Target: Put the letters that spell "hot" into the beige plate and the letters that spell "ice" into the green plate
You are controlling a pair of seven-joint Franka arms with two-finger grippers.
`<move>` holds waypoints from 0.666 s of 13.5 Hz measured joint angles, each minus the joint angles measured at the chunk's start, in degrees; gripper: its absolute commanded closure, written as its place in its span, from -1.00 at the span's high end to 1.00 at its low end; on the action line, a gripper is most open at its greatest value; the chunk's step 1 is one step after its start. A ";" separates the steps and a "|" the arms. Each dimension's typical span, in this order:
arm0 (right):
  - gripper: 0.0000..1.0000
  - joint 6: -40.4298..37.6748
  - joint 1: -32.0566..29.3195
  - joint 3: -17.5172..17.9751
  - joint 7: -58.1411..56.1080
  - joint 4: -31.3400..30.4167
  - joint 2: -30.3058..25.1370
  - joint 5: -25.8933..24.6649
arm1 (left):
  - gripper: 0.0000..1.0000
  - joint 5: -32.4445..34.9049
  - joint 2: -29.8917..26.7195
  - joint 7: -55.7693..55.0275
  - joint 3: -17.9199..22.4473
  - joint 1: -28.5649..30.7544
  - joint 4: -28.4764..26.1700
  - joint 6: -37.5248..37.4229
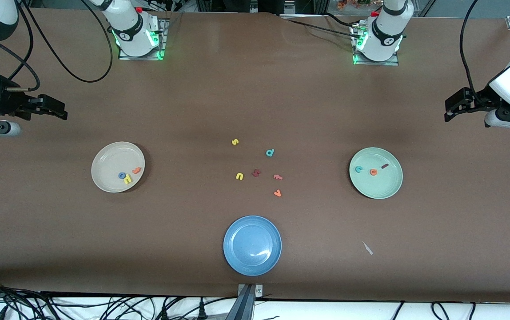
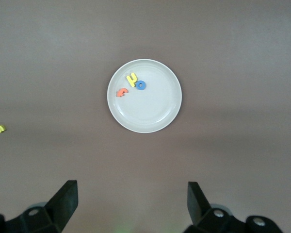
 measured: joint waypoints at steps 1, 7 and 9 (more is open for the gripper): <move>1.00 -0.05 0.07 0.02 0.05 0.01 0.03 -0.34 | 1.00 0.00 0.00 0.00 0.00 0.05 0.00 -0.10; 1.00 -0.16 0.20 0.10 0.22 0.06 0.07 -0.57 | 1.00 0.00 0.00 0.00 0.00 0.11 0.00 -0.31; 1.00 -0.17 0.20 0.10 0.29 0.06 0.07 -0.57 | 1.00 0.00 0.00 0.00 0.00 0.11 0.00 -0.33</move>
